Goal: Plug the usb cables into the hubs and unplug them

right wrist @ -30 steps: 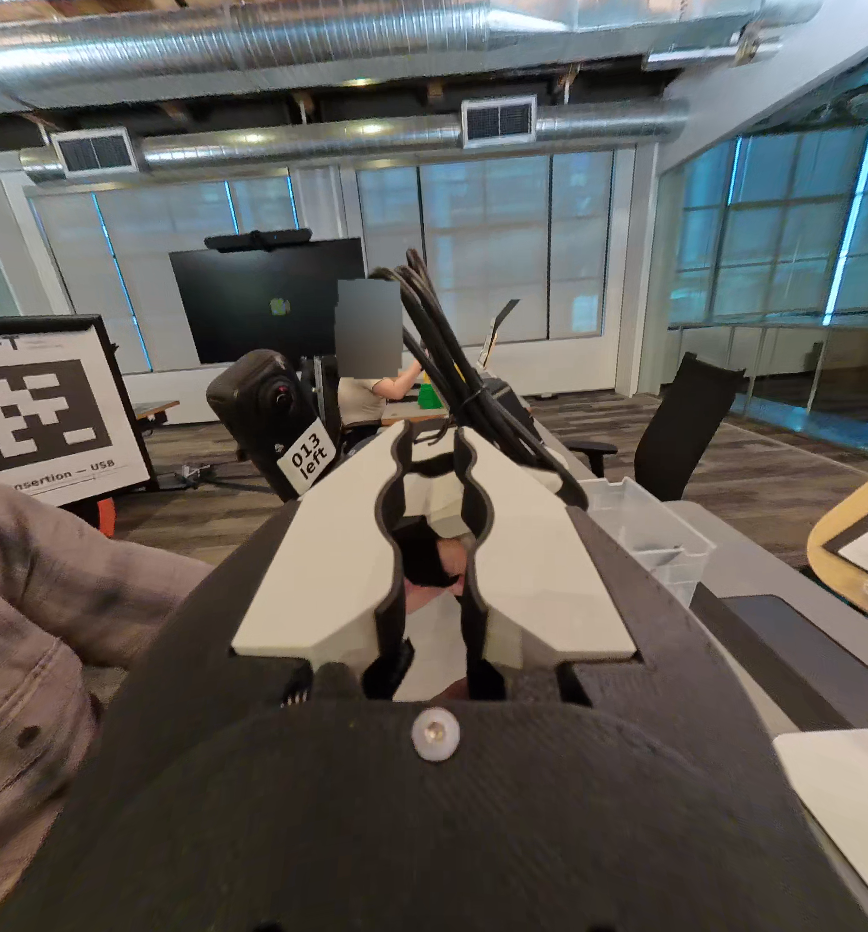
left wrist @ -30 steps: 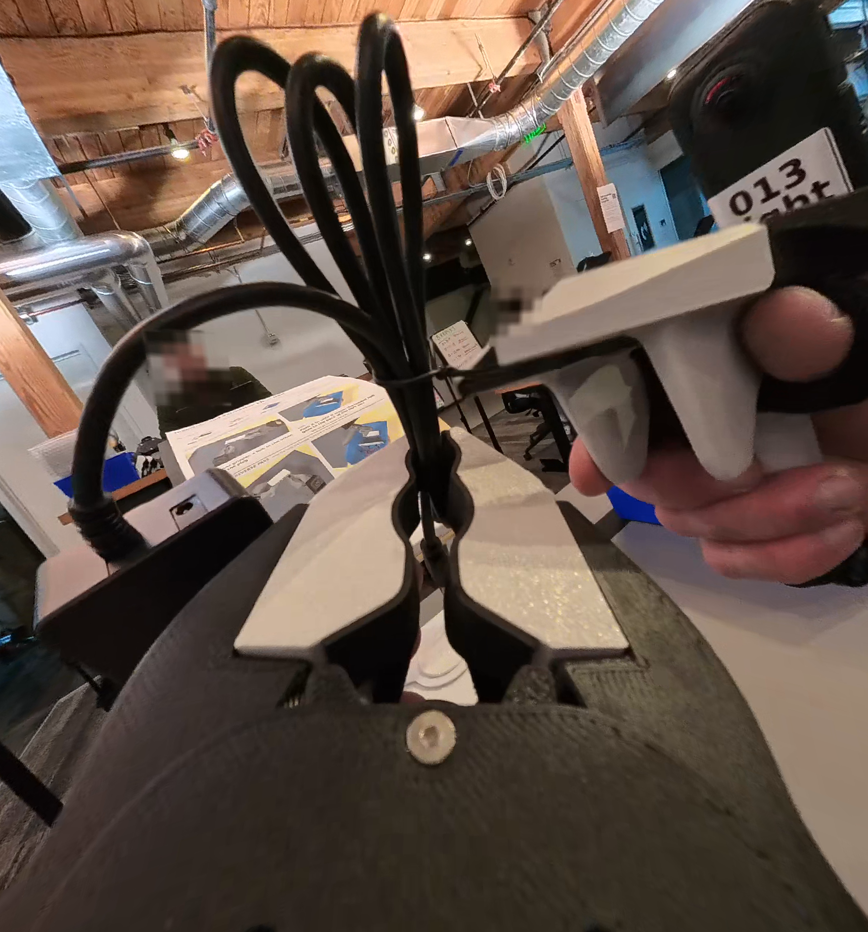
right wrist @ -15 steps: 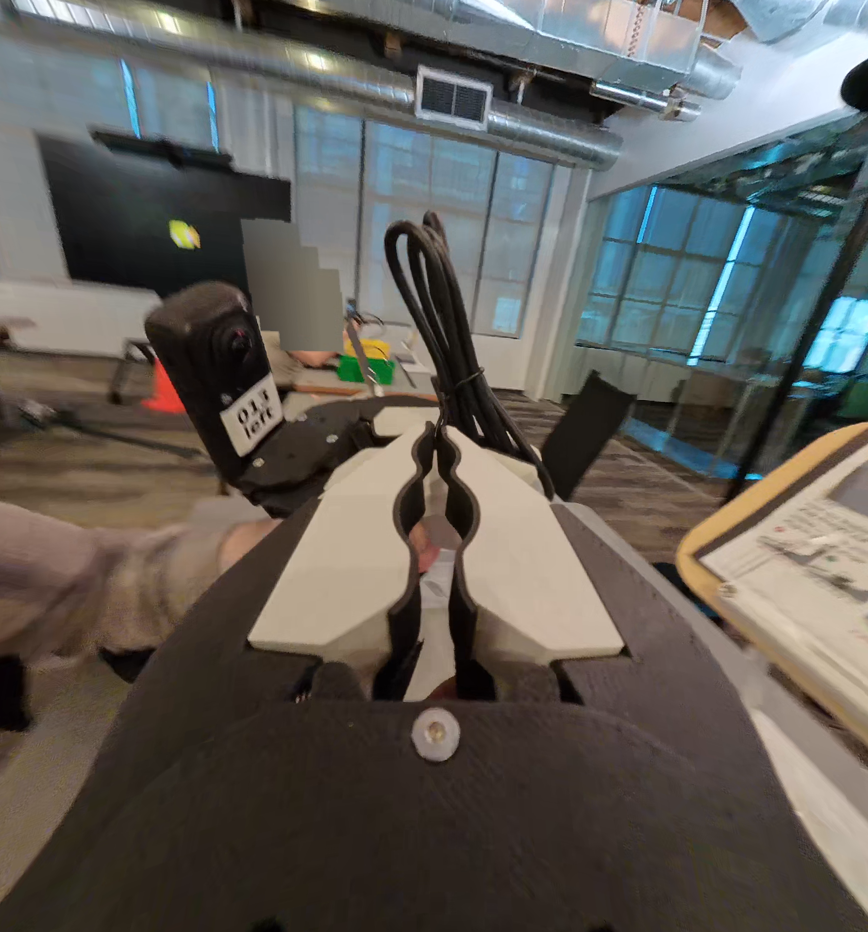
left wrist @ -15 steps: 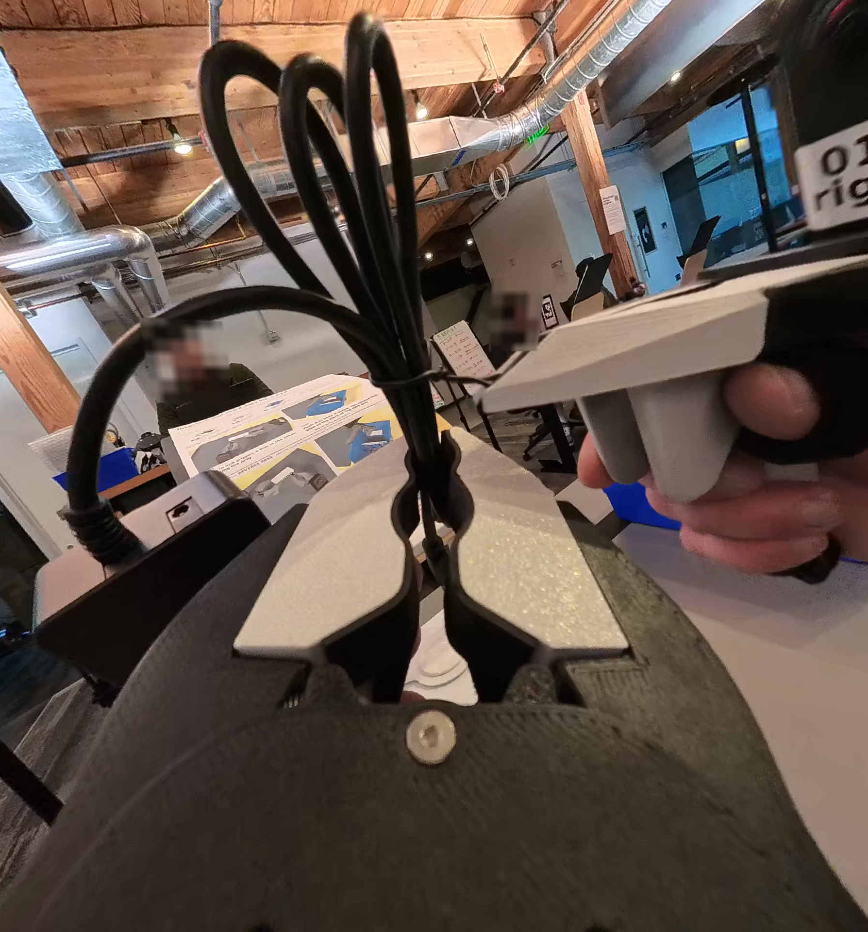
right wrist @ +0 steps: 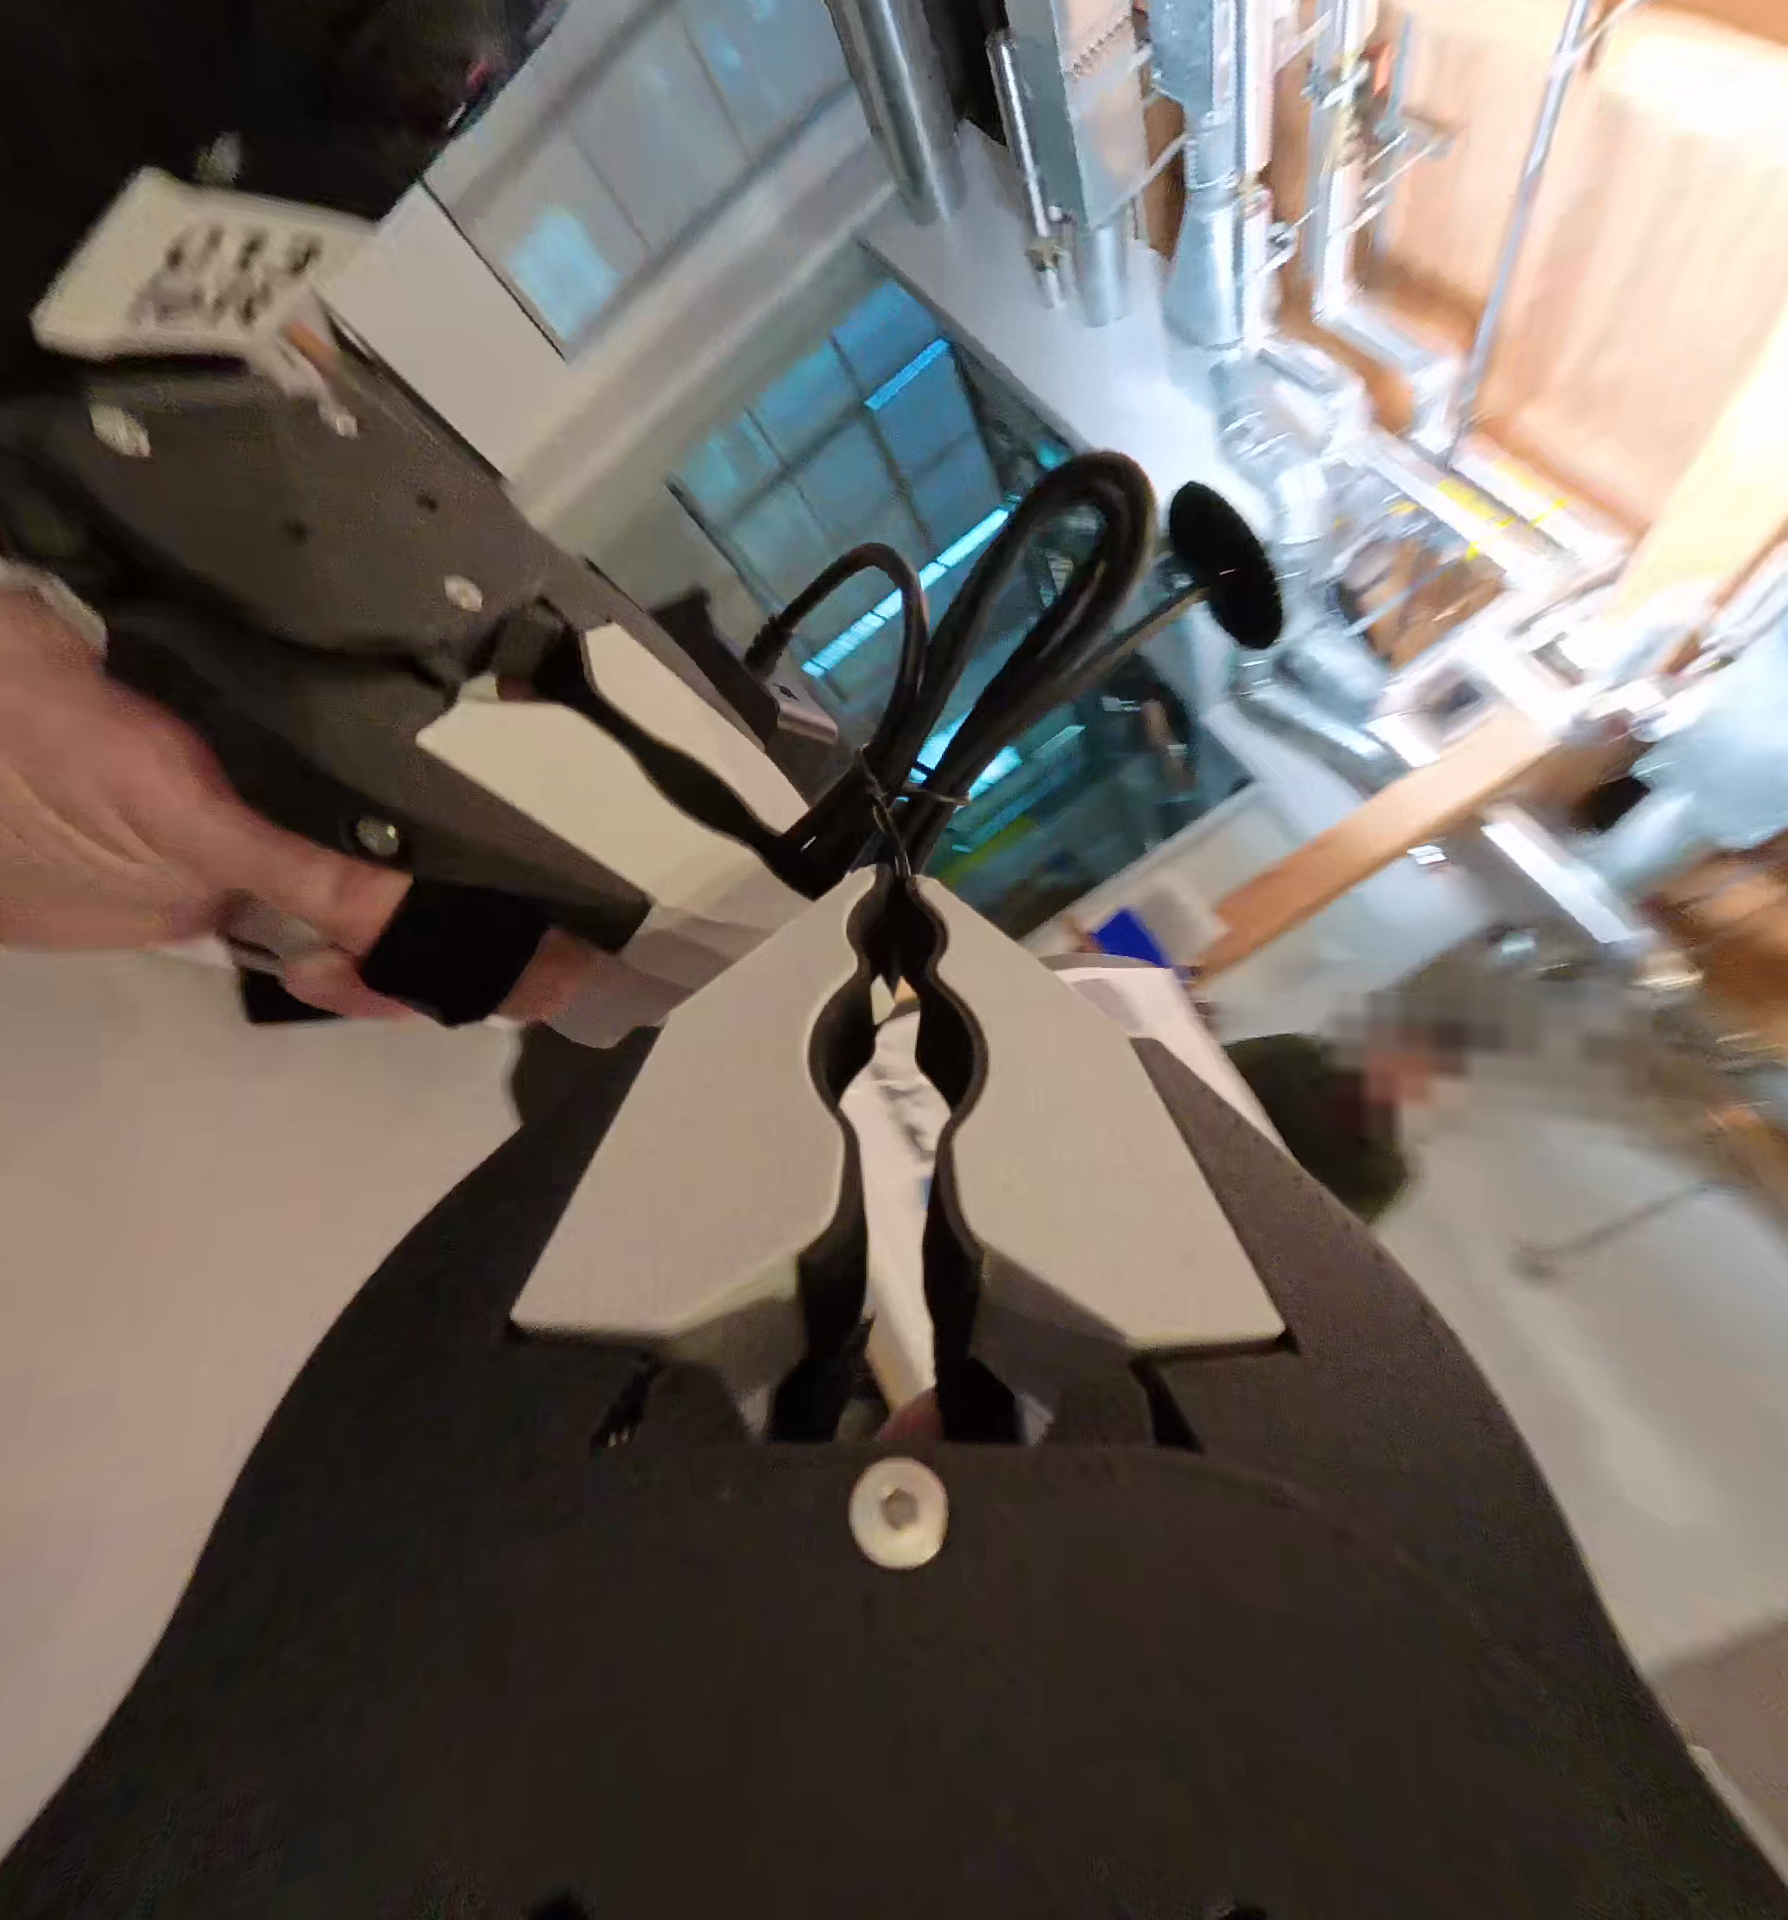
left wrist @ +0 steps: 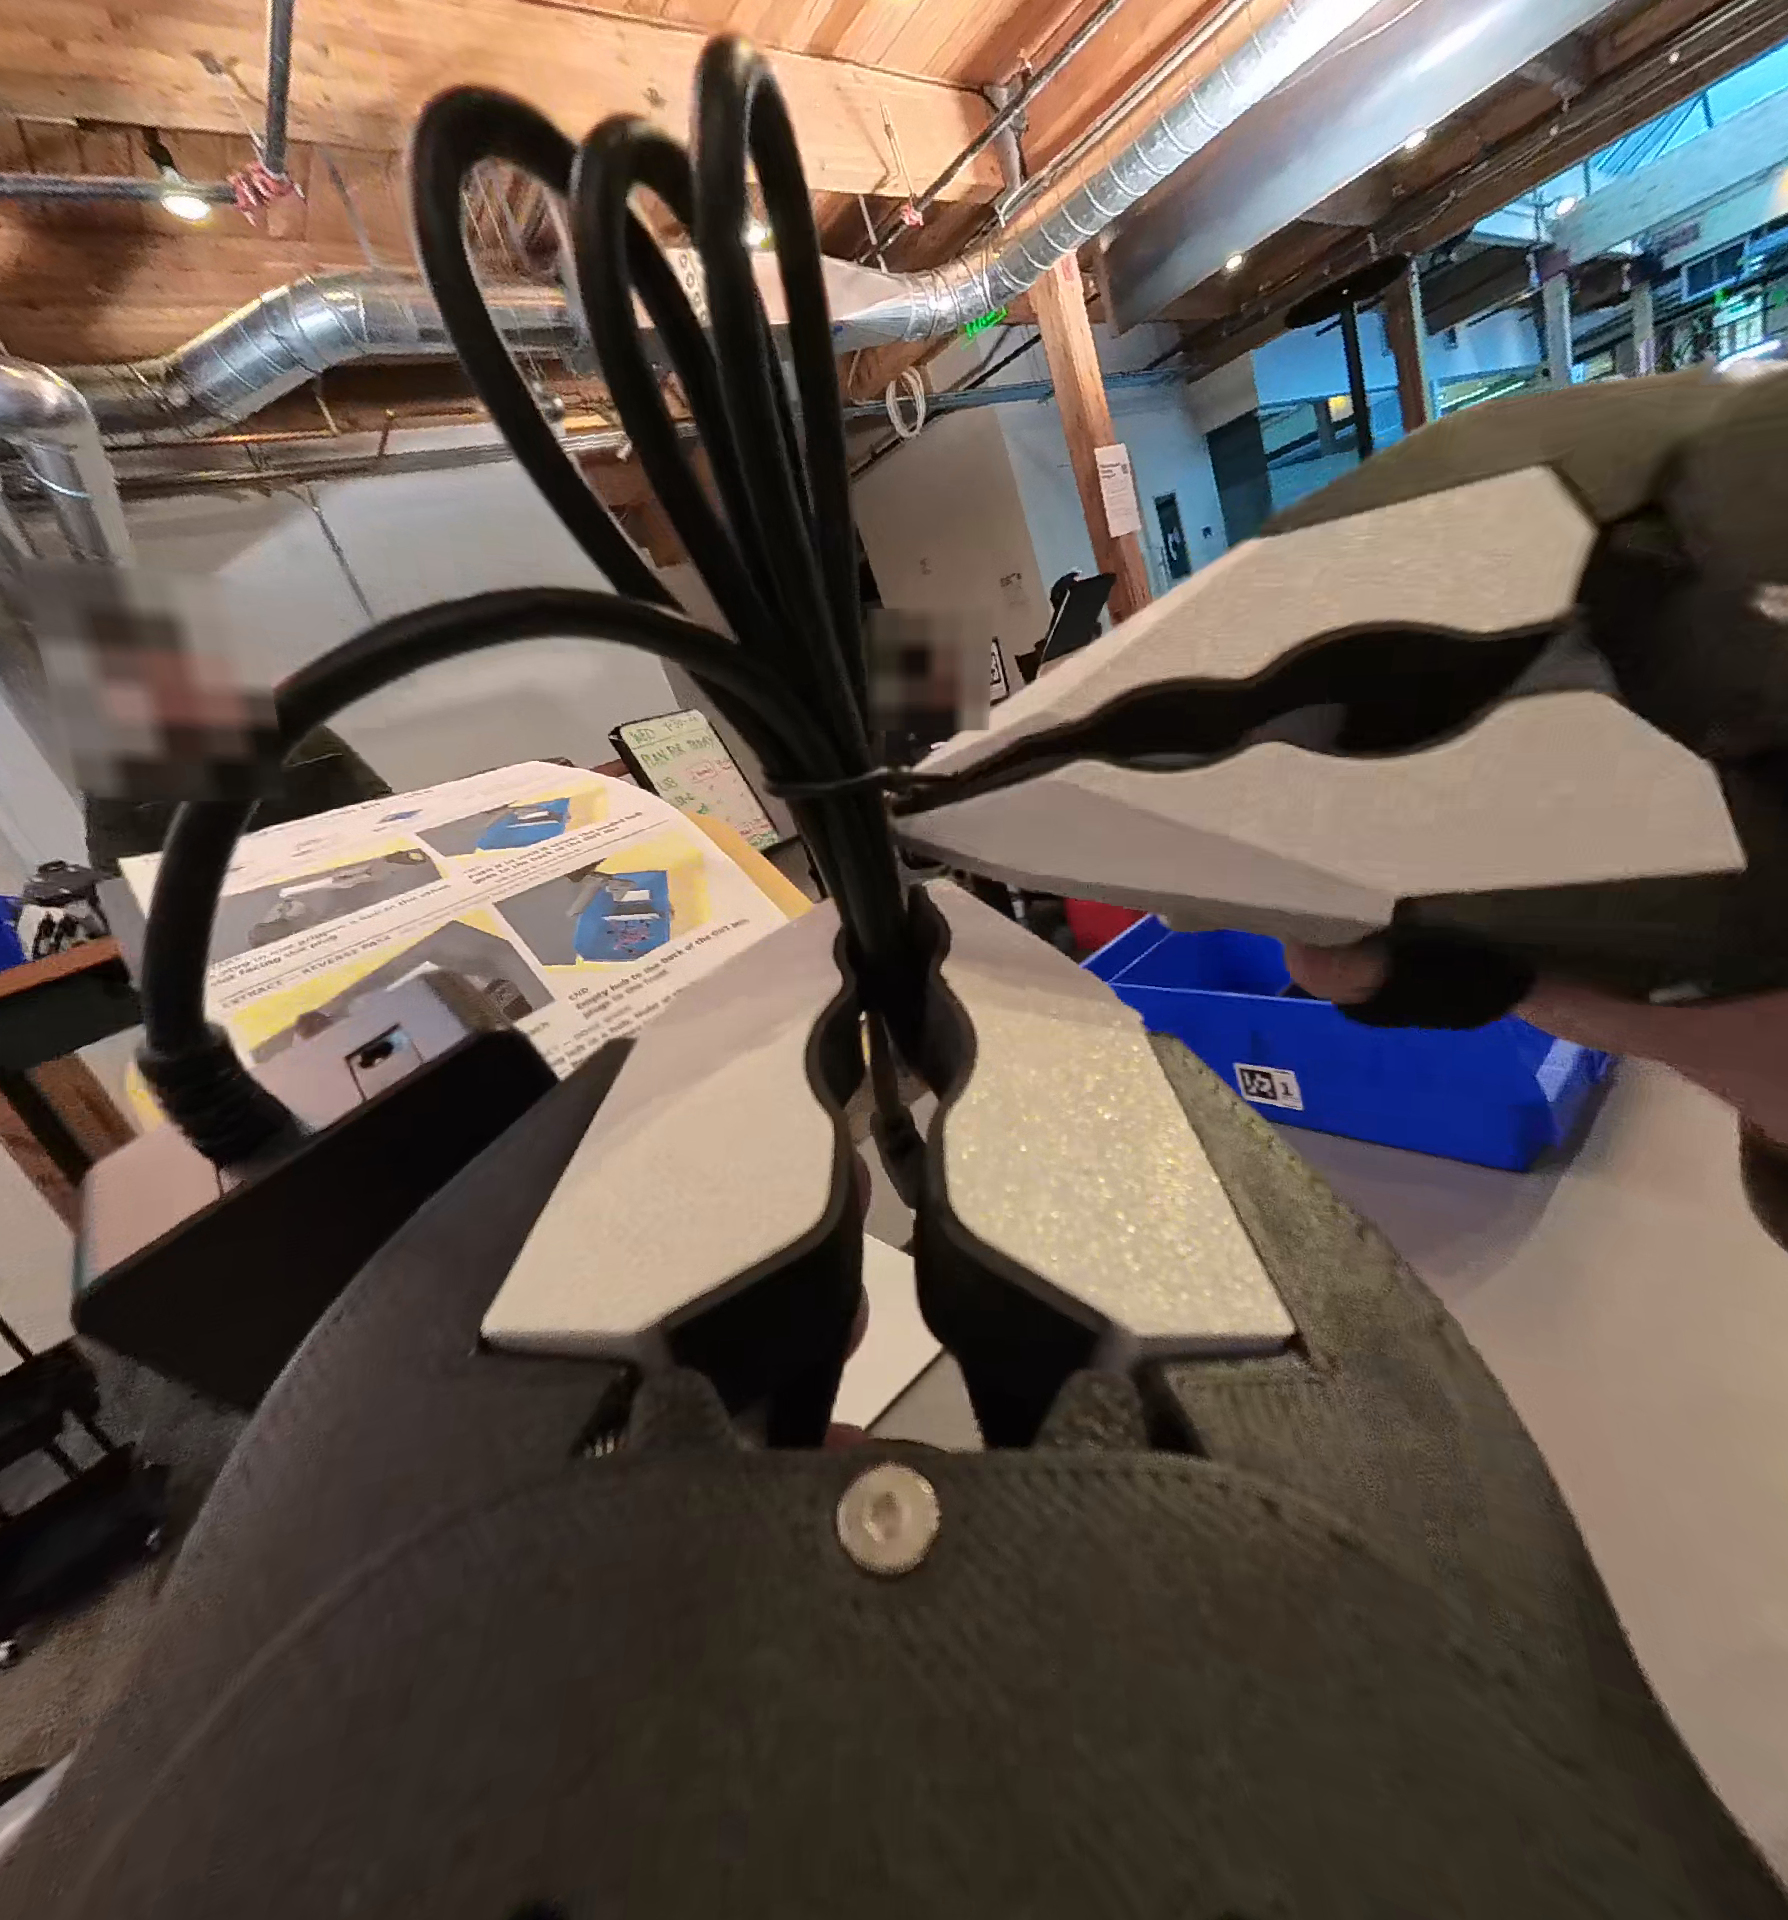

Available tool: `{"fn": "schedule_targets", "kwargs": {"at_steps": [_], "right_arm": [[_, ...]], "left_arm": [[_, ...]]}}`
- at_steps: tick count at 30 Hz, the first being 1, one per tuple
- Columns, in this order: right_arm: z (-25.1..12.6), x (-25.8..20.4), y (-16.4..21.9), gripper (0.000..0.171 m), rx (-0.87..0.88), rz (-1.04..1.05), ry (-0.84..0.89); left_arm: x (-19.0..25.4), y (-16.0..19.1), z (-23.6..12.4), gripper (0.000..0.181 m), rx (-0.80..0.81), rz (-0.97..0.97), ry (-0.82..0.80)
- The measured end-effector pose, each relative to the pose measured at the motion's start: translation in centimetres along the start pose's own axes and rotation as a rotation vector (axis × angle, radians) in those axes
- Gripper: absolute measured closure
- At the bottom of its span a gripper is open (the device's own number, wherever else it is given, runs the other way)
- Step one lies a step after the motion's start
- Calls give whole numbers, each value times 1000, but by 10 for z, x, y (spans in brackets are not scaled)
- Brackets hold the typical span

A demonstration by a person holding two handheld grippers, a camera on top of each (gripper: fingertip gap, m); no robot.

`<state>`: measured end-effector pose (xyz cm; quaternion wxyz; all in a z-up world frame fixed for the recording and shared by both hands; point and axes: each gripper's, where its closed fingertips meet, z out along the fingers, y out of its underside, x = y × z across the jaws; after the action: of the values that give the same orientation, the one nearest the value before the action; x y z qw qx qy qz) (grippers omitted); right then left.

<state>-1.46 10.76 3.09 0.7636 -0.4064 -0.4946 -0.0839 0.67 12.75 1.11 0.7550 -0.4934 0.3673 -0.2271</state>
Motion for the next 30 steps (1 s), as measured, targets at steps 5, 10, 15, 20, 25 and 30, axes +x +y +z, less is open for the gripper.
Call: {"fn": "schedule_targets", "kwargs": {"at_steps": [5, 10, 15, 20, 25, 30], "right_arm": [[-7, 3, -15, 171, -12, -548, 233], [-3, -8, -11, 171, -7, -572, 188], [-10, -5, -13, 164, 107, -112, -8], [-13, 2, -12, 154, 175, 352, -194], [-10, 3, -12, 163, 183, 492, -226], [-6, -7, -10, 166, 158, 507, -269]], "left_arm": [[-1, 5, 1, 176, -47, -109, 56], [-3, 10, 2, 177, -61, -187, 75], [-6, 11, 3, 176, -60, -106, 23], [-8, 11, 2, 177, -48, -51, -4], [-4, 12, 4, 176, -50, -33, -5], [-4, 13, 4, 176, -52, -26, -8]]}}
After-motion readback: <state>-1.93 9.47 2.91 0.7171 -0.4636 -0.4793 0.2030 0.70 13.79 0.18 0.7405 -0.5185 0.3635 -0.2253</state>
